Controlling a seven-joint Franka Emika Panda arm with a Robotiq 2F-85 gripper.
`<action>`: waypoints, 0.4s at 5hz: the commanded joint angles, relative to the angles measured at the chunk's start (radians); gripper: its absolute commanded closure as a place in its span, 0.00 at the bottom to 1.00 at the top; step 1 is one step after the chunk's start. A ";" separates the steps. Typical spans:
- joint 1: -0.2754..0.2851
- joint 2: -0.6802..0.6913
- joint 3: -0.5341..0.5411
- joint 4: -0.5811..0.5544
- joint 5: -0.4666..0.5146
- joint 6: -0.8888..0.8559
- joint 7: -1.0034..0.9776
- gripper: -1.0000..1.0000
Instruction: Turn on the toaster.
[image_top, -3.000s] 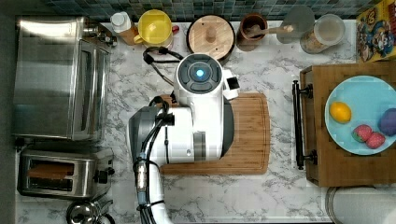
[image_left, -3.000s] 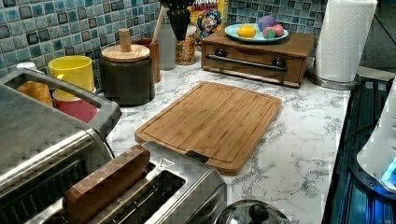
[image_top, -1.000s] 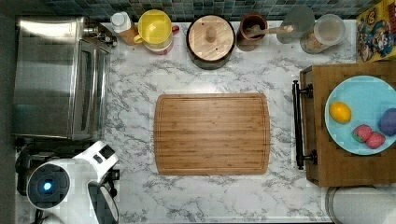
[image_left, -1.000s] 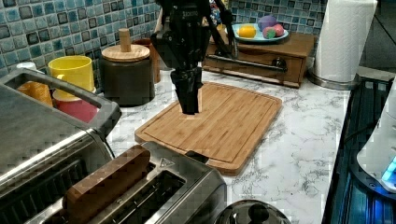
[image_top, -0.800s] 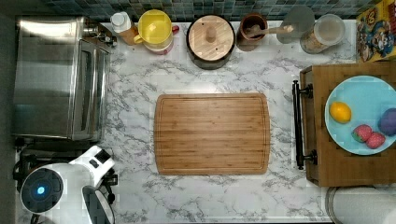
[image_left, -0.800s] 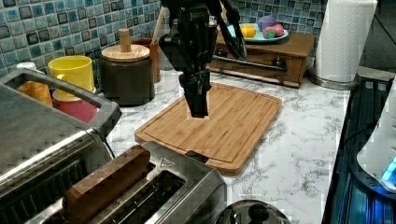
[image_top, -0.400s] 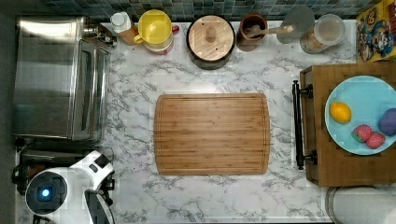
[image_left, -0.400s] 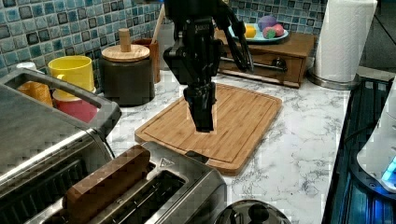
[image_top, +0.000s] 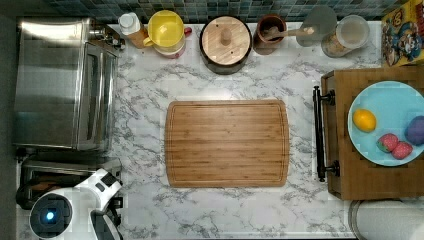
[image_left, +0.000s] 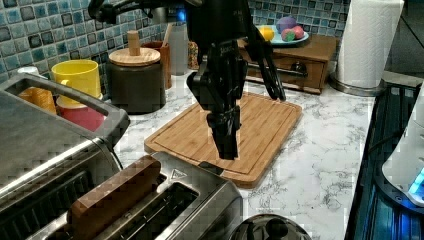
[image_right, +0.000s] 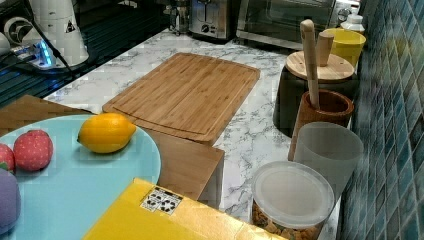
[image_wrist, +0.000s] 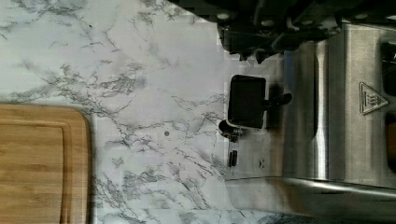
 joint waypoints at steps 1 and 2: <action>-0.032 -0.017 0.022 -0.083 -0.063 0.124 0.083 1.00; -0.046 -0.028 0.013 -0.110 -0.055 0.160 0.098 1.00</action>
